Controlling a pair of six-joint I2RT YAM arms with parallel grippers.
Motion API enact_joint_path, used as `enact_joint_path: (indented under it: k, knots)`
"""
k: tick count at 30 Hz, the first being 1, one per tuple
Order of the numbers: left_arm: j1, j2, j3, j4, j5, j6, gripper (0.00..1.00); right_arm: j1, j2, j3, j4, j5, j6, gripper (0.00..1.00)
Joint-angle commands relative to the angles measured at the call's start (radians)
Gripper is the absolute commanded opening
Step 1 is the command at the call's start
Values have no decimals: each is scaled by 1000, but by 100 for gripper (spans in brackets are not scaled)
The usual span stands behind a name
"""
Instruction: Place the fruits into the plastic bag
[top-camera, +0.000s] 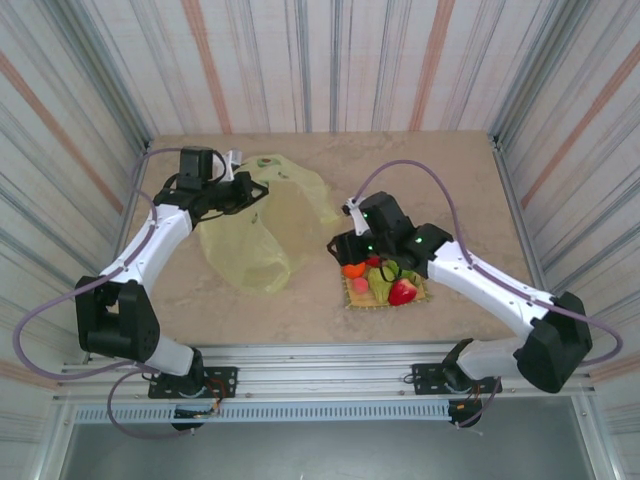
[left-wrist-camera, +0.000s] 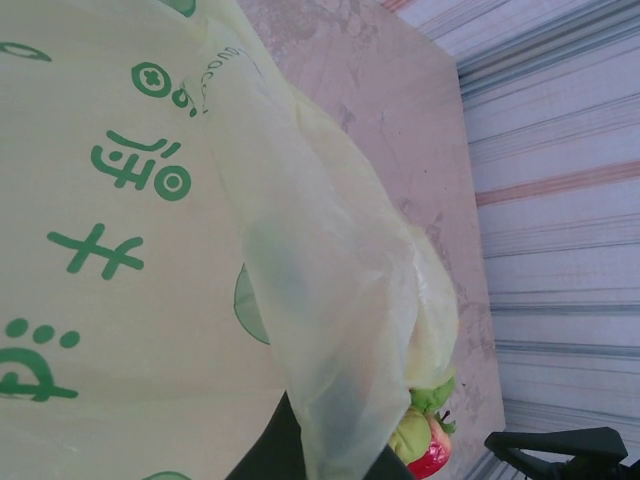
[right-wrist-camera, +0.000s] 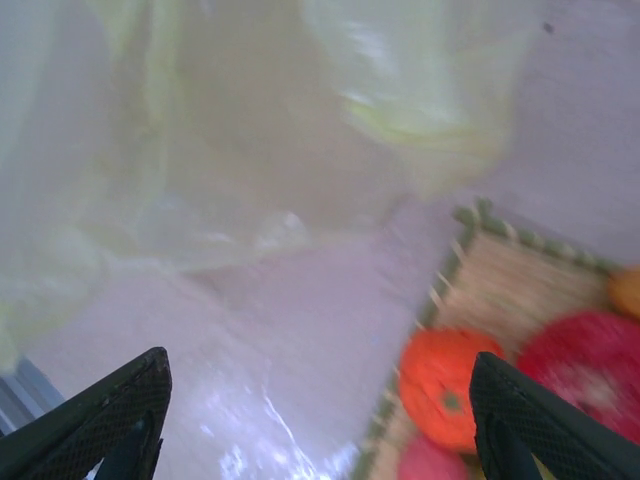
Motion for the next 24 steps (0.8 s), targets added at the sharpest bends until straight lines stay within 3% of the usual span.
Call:
enact_joint_path:
  k: [1, 10, 15, 24]
  knots:
    - [-10, 7, -3, 27, 42, 8, 0, -8, -29, 45, -245, 73, 26, 81]
    - [-9, -2, -2, 4, 29, 27, 0, 53, 7, 67, -384, 50, 10, 83]
    - [-9, -2, -3, -1, 37, 29, 0, 111, 69, 64, -387, 53, 10, 67]
    - [-7, -13, 2, -17, 43, 47, 0, 148, 209, 109, -371, 130, -46, 59]
